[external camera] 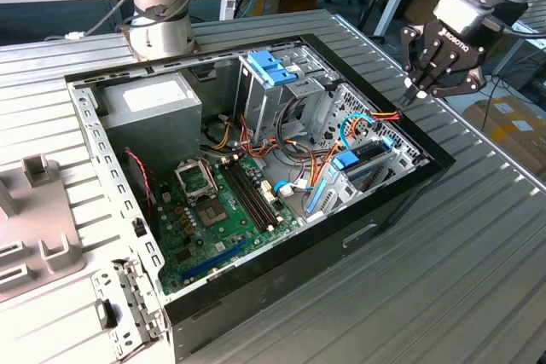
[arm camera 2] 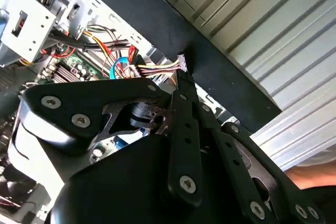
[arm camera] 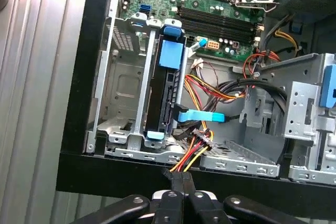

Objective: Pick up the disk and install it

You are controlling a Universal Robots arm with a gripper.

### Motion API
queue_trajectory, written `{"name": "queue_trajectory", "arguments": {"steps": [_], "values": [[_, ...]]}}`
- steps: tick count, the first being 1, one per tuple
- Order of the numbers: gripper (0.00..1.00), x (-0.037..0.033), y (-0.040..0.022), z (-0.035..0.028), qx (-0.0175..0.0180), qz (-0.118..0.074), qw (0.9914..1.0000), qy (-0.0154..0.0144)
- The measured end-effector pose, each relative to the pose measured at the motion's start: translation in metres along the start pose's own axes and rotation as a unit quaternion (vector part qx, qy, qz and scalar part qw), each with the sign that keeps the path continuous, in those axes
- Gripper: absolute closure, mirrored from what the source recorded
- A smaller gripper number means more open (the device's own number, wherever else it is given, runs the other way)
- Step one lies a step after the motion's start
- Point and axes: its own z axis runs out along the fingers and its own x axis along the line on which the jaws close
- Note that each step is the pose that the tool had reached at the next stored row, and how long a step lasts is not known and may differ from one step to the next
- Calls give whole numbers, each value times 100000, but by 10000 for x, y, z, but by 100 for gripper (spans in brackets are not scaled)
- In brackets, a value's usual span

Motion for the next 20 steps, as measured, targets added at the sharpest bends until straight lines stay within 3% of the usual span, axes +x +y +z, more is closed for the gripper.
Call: {"name": "queue_trajectory", "arguments": {"steps": [1,4,6,16,20], "values": [[89,0,0,0,-224,-2304,99973,-18],[89,0,0,0,-416,-4273,99908,-29],[89,0,0,0,-594,-6095,99812,-42],[89,0,0,1,-1202,-12324,99230,-91],[89,0,0,0,-1406,-14410,98946,-103]]}}
